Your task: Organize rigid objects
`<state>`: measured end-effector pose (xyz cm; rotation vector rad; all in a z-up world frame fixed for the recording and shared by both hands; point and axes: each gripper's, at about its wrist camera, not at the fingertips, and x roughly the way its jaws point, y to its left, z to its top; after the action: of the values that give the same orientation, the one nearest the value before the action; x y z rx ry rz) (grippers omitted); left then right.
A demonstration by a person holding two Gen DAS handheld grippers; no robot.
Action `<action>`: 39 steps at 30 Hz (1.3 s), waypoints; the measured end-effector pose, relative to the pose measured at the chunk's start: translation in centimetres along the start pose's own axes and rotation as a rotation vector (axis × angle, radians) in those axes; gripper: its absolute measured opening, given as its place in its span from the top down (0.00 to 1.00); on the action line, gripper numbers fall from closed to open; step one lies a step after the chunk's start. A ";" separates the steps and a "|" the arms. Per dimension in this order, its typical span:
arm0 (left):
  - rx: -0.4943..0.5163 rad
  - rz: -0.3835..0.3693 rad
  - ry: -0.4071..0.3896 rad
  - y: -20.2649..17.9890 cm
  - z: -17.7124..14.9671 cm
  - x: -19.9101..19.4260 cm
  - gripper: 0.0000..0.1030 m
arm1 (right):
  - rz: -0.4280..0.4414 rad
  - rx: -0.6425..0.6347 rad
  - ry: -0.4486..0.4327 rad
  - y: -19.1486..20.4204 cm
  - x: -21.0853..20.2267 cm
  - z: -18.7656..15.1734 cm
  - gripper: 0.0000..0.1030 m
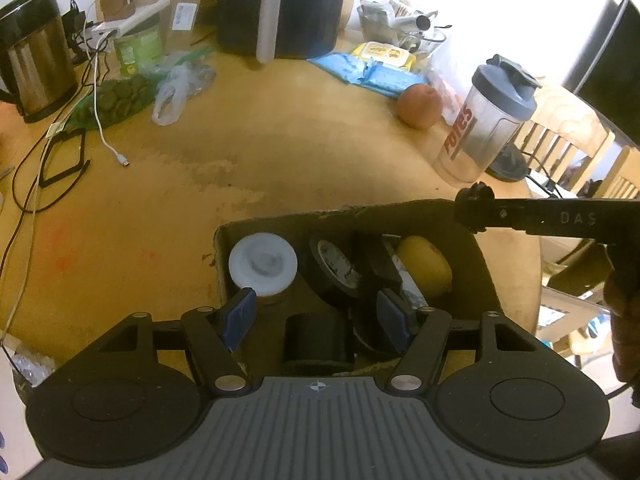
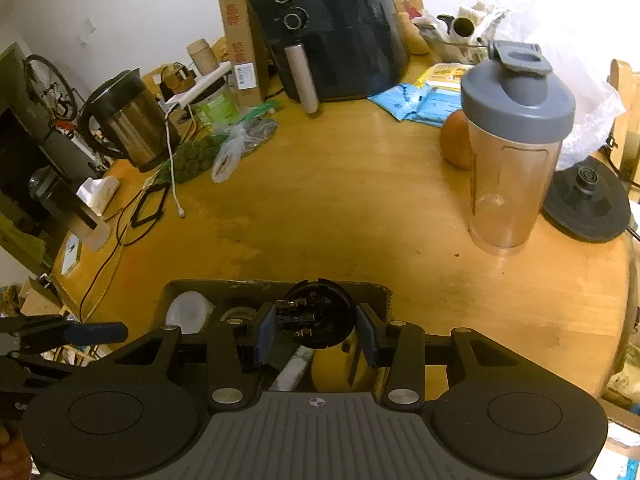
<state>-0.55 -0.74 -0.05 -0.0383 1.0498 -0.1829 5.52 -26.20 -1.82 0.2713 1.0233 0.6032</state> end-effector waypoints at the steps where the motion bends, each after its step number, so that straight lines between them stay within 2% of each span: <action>1: -0.003 0.001 -0.001 0.0 -0.1 -0.1 0.36 | 0.003 -0.006 -0.002 0.2 -0.2 0.0 0.55; 8: -0.031 0.012 0.004 0.2 -0.7 -0.2 0.36 | 0.017 -0.034 0.007 0.9 -1.2 -0.4 0.55; 11: -0.036 0.018 0.012 0.1 -0.9 -0.1 0.36 | 0.013 -0.050 0.070 1.1 -0.5 -1.2 0.54; 13: -0.034 0.026 0.020 0.0 -0.9 0.0 0.36 | -0.014 -0.072 0.163 1.3 0.8 -1.8 0.41; 14: -0.032 0.031 0.023 -0.1 -0.9 0.0 0.36 | -0.035 -0.080 0.177 1.4 1.1 -2.2 0.25; 15: -0.031 0.036 0.025 -0.1 -1.0 0.0 0.36 | -0.044 -0.085 0.180 1.5 1.2 -2.4 0.15; 18: -0.033 0.052 0.032 -0.1 -1.0 0.1 0.35 | -0.054 -0.099 0.179 1.8 1.2 -2.6 0.06; 21: -0.030 0.104 0.031 -0.2 -1.0 0.0 0.26 | -0.071 -0.114 0.174 2.1 1.2 -2.3 0.00; 26: -0.052 0.149 0.049 0.2 -0.9 -0.1 0.14 | -0.083 -0.109 0.179 2.1 1.3 -1.9 0.00; 28: -0.069 0.151 0.060 0.3 -0.8 0.0 0.00 | -0.086 -0.113 0.185 2.1 1.4 -1.9 0.00; 34: -0.067 0.213 0.074 0.3 -0.8 0.1 0.00 | -0.099 -0.128 0.216 2.3 1.9 -2.1 0.00; 39: -0.099 0.216 0.109 0.5 -0.8 0.3 0.00 | -0.115 -0.132 0.246 2.4 2.2 -2.2 0.00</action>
<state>-0.99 -0.22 -0.77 -0.0037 1.1631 0.0636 3.68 -23.15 -3.34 0.0208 1.2213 0.6065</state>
